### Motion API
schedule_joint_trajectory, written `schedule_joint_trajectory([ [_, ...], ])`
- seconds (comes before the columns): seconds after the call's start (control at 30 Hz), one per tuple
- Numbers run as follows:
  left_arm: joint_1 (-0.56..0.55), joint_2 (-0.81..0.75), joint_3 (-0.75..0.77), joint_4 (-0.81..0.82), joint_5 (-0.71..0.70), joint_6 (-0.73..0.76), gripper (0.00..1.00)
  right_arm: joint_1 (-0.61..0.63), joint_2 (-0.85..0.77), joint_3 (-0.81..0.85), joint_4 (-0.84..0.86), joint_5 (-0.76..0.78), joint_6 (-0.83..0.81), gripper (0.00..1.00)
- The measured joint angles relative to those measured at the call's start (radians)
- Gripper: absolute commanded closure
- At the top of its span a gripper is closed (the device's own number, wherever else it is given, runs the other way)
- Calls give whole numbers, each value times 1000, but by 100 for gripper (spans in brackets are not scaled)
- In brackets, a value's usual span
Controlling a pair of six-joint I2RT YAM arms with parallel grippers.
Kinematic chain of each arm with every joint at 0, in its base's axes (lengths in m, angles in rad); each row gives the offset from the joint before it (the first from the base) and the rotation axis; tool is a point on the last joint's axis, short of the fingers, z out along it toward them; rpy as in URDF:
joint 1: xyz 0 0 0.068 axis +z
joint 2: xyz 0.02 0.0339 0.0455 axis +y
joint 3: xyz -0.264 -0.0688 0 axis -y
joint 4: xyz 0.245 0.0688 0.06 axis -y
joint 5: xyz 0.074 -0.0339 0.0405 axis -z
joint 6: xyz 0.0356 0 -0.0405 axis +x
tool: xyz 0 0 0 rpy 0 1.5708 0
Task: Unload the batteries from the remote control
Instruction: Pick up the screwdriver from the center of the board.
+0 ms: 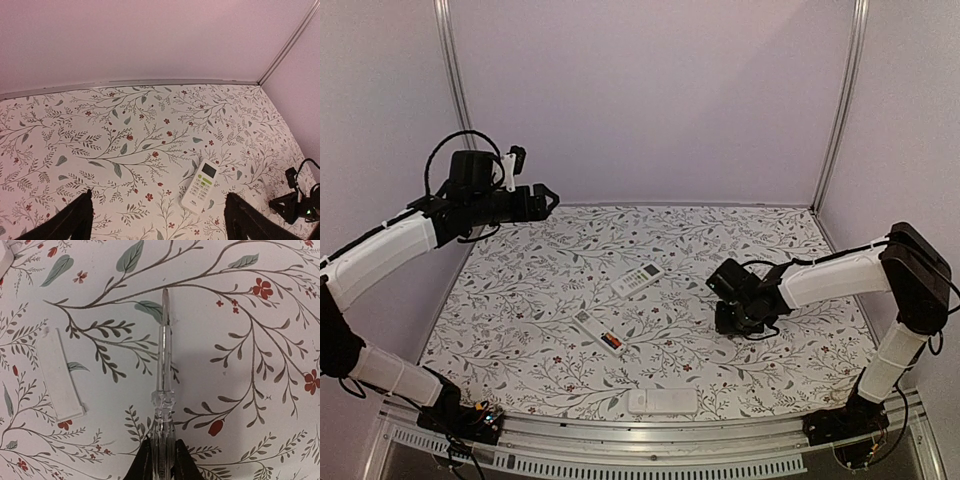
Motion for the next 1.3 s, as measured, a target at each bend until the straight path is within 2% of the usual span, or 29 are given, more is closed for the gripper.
schedule_joint_trajectory([
  [0.2, 0, 0, -6, 1, 2, -3, 9, -10, -6, -6, 25, -26, -1, 100],
  [0.33, -8, 0, -18, 19, 26, -4, 9, -12, -37, -34, 37, -33, -15, 100],
  [0.57, -74, 0, -63, 89, 144, 5, 9, -12, -303, -169, 172, -96, -115, 100],
  [0.67, -124, 0, -87, 127, 234, 21, 9, -12, -437, -212, 288, -194, -195, 100],
  [0.83, -193, 0, -104, 192, 393, 47, 9, -11, -530, -220, 451, -393, -293, 100],
  [1.07, -233, 16, -114, 270, 599, 59, 8, 7, -532, -208, 577, -639, -353, 100],
  [1.3, -269, 29, -123, 308, 705, 59, 10, 20, -451, -139, 663, -839, -365, 100],
])
